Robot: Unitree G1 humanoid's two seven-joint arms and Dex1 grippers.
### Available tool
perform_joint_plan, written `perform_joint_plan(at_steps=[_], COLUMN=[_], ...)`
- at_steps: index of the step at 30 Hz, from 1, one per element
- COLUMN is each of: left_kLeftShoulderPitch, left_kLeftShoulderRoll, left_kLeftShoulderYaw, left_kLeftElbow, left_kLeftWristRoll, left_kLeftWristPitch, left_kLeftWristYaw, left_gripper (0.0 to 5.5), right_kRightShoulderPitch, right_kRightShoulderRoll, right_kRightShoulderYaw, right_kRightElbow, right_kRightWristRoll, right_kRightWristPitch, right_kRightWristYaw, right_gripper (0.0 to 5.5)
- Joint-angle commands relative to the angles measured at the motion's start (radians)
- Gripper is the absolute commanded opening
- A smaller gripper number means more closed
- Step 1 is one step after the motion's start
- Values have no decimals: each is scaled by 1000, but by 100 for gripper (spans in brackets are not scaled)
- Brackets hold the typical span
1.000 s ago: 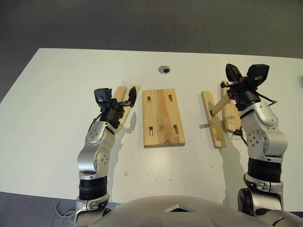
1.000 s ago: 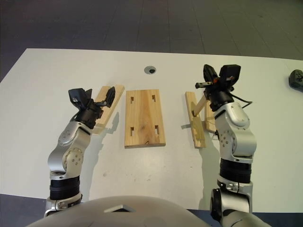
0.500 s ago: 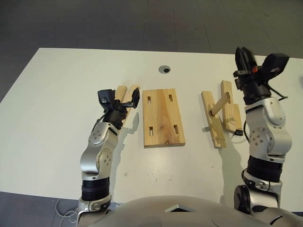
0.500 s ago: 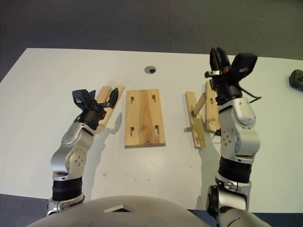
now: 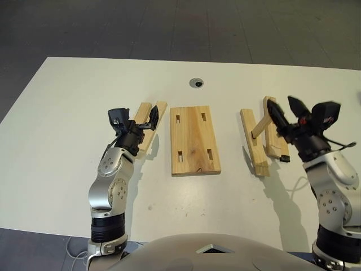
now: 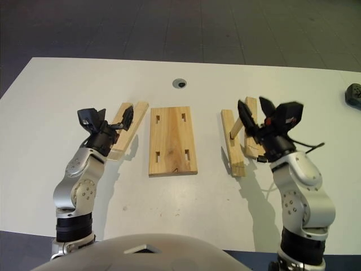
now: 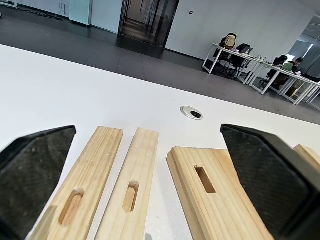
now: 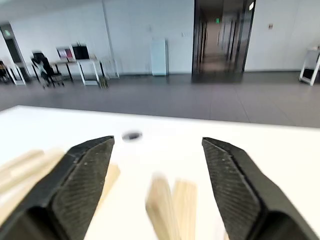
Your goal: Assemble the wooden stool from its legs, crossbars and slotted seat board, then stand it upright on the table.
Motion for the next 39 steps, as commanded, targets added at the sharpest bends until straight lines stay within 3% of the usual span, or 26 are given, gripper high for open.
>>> perform_joint_plan(at_steps=[1,10,18,39], left_kLeftShoulderPitch=[6,5,-7,-24], left_kLeftShoulderRoll=[9,13,11,10], left_kLeftShoulderYaw=[4,3,-4,4], left_kLeftElbow=[-5,-1,-1,7], left_kLeftWristRoll=[-4,5,17,24], left_kLeftWristPitch=[20,20,24,32], left_kLeftWristYaw=[-5,-3,9,16], left_gripper=[540,540,540,540], right_kRightShoulderPitch=[62,98,112,36], right_kRightShoulderRoll=[-52,-104,-132,-88], right_kRightShoulderYaw=[69,162,221,248], right_kRightElbow=[16,55,94,113], right_kRightWristRoll=[-68,-135,-194,-283], right_kRightWristPitch=[70,175,272,249], right_kRightWristYaw=[9,44,50,1], right_gripper=[399,537,537,208])
